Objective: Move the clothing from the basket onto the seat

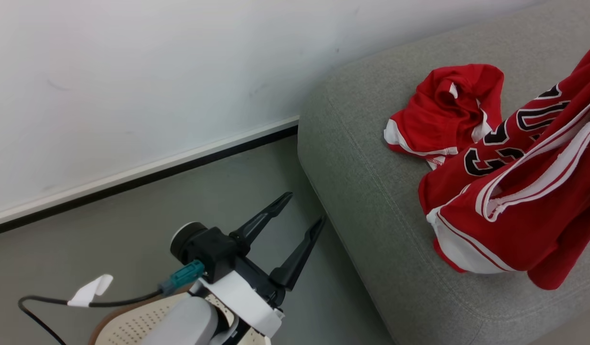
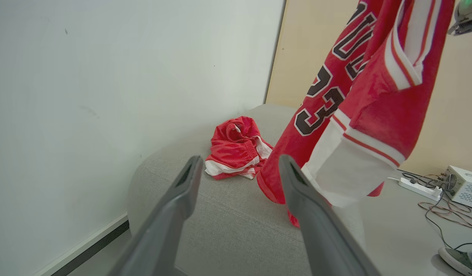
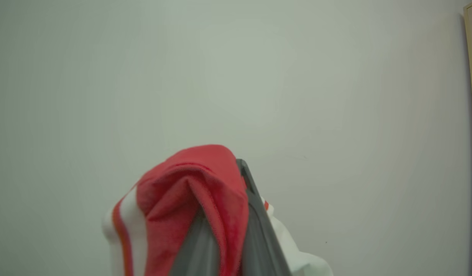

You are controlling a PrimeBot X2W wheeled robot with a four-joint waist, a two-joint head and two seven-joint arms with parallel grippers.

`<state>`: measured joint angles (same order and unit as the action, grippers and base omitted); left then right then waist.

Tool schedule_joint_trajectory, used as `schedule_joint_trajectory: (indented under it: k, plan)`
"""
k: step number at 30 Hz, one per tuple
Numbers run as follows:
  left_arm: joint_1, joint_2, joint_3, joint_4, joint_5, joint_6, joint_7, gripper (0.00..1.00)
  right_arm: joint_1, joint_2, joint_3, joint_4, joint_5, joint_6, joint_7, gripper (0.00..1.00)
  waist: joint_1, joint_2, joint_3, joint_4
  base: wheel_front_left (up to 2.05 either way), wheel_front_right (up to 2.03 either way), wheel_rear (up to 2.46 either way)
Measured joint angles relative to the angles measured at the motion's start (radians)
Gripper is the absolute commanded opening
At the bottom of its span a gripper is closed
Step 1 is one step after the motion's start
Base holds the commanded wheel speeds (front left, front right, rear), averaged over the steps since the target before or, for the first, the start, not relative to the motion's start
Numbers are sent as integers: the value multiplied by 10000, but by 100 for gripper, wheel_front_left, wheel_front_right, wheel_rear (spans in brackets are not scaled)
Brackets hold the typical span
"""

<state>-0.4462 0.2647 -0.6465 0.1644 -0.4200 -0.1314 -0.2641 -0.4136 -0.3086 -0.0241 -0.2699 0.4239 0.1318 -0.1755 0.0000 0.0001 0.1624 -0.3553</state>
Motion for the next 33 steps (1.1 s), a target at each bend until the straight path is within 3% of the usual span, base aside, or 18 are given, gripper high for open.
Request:
schedule_joint_trajectory:
  k: [7,15,26,33]
  plan:
    - [-121,36,-155,-105,42,0,0,100,-462,-201,-460,144,679,0,132,0,1,0,507,-37,0,0,0]
    - [-544,479,-284,-232,-8,0,0,100,-1630,-800,-1122,832,1076,0,407,0,0,0,1442,462,0,0,0]
    - [-1306,1028,-401,-569,-86,0,0,100,-3929,-1960,-1413,3415,1407,0,393,0,1,-1,3182,1299,0,0,0]
    - [-1653,1256,-397,-742,-86,0,0,100,-5147,-2307,-1480,4497,748,0,832,0,2,-1,4255,1694,0,0,0]
